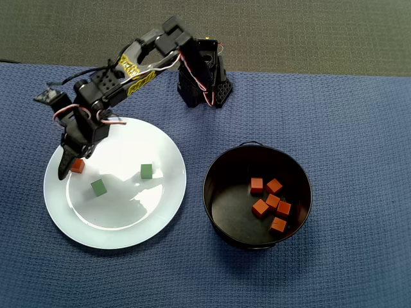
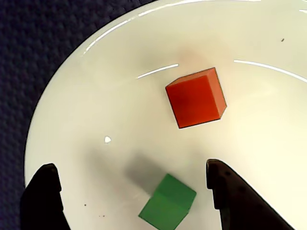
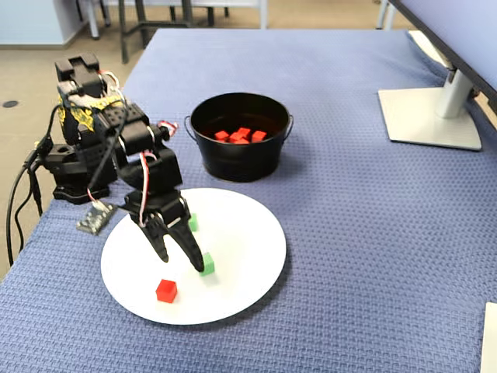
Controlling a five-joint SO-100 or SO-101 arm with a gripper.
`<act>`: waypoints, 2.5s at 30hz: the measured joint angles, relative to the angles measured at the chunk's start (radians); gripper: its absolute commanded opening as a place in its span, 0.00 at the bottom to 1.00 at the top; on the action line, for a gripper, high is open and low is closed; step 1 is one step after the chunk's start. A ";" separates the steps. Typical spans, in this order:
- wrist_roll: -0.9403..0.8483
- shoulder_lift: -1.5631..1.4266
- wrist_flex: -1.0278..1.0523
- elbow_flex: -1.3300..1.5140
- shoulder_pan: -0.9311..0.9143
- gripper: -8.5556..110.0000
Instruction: Pick up the red cubes from the white plate and place them in the black recipient
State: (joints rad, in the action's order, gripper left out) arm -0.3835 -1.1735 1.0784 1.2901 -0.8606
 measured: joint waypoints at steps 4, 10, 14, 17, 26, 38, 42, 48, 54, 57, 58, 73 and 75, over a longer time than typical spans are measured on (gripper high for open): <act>-0.048 0.077 0.054 -0.069 -0.002 0.35; -0.147 0.170 0.195 -0.183 -0.003 0.35; -0.163 0.232 0.258 -0.261 -0.005 0.35; -0.172 0.290 0.296 -0.341 -0.009 0.35; -0.423 0.351 0.344 -0.436 -0.043 0.33; -0.540 0.485 0.345 -0.609 -0.067 0.32; -0.540 0.512 0.345 -0.644 -0.071 0.31; -0.540 0.525 0.362 -0.678 -0.072 0.28; -0.540 0.526 0.362 -0.678 -0.072 0.07; -0.535 0.526 0.362 -0.678 -0.072 0.07; -0.528 0.526 0.362 -0.678 -0.072 0.07; -0.301 -0.011 0.345 -0.304 0.026 0.07; -0.265 -0.132 0.354 -0.222 0.089 0.07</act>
State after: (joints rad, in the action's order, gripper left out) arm -0.6489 -1.3054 1.4327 1.0677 -0.7716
